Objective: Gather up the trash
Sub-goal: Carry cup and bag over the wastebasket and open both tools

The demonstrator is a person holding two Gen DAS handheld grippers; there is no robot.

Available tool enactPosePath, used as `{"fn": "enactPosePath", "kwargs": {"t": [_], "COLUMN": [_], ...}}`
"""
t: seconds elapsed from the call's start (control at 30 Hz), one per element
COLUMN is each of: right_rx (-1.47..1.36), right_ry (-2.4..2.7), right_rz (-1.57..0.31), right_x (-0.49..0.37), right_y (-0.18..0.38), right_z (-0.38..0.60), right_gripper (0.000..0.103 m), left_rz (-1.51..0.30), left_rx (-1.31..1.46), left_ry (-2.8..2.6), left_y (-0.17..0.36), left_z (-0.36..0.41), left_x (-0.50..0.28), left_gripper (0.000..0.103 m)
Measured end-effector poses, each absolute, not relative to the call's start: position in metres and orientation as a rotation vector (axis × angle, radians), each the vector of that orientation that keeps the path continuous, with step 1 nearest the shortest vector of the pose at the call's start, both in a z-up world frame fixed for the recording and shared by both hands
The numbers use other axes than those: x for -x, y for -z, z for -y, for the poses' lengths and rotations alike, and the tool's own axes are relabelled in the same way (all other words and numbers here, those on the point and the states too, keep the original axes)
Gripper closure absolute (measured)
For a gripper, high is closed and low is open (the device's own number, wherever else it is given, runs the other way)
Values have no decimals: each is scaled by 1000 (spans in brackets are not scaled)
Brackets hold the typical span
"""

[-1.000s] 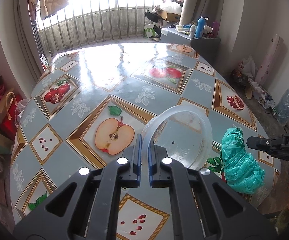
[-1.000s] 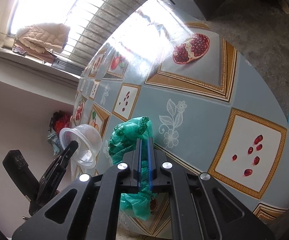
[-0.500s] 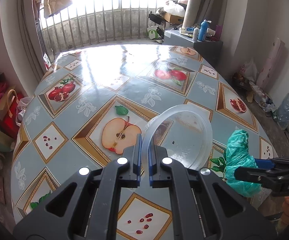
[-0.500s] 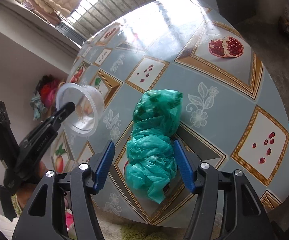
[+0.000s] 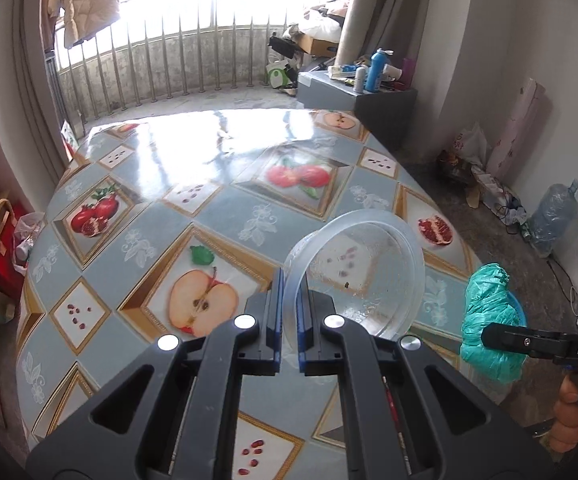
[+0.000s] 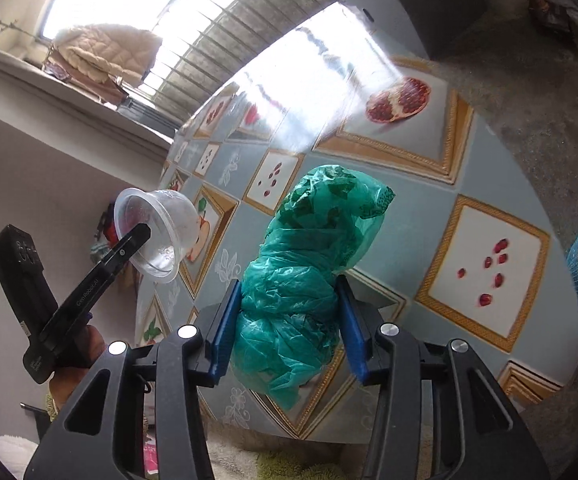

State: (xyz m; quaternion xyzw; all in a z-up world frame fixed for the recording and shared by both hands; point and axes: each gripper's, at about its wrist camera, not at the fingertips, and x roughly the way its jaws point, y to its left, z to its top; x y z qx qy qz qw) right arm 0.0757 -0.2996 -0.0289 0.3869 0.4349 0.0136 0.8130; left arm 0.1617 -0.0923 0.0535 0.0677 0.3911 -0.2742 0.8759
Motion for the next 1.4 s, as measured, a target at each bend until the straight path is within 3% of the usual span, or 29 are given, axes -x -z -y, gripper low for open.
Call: {"fn": "enactPosePath", "kwargs": {"t": [0.3, 0.5, 0.87, 1.2, 1.23, 1.27, 1.3, 1.33, 1.4], "right_rx": [-940, -1029, -1126, -1097, -1095, -1090, -1086, -1091, -1142], "right_ry": [246, 503, 668, 590, 585, 592, 602, 615, 637], "right_rz": [-711, -623, -658, -889, -911, -937, -972, -997, -1006], "right_x": [33, 120, 171, 104, 99, 96, 93, 92, 98], "right_y": [6, 24, 105, 190, 202, 213, 228, 240, 258], "right_z": [395, 460, 574, 664, 671, 676, 683, 687, 696], "right_gripper": [58, 58, 57, 54, 51, 43, 40, 40, 40], "left_rz": [-775, -847, -1095, -1272, -1293, -1304, -1304, -1307, -1329], "left_rx": [-231, -334, -652, -867, -875, -888, -897, -893, -888], "left_ry": [877, 1116, 1237, 1255, 1261, 1249, 1215, 1197, 1179], "left_y": [-88, -79, 44, 149, 162, 173, 183, 191, 202], "left_z": [215, 325, 494, 585, 593, 601, 606, 610, 616], "left_x": [-124, -84, -25, 21, 26, 29, 30, 30, 30], "left_gripper": [99, 99, 99, 98, 89, 68, 59, 54, 55]}}
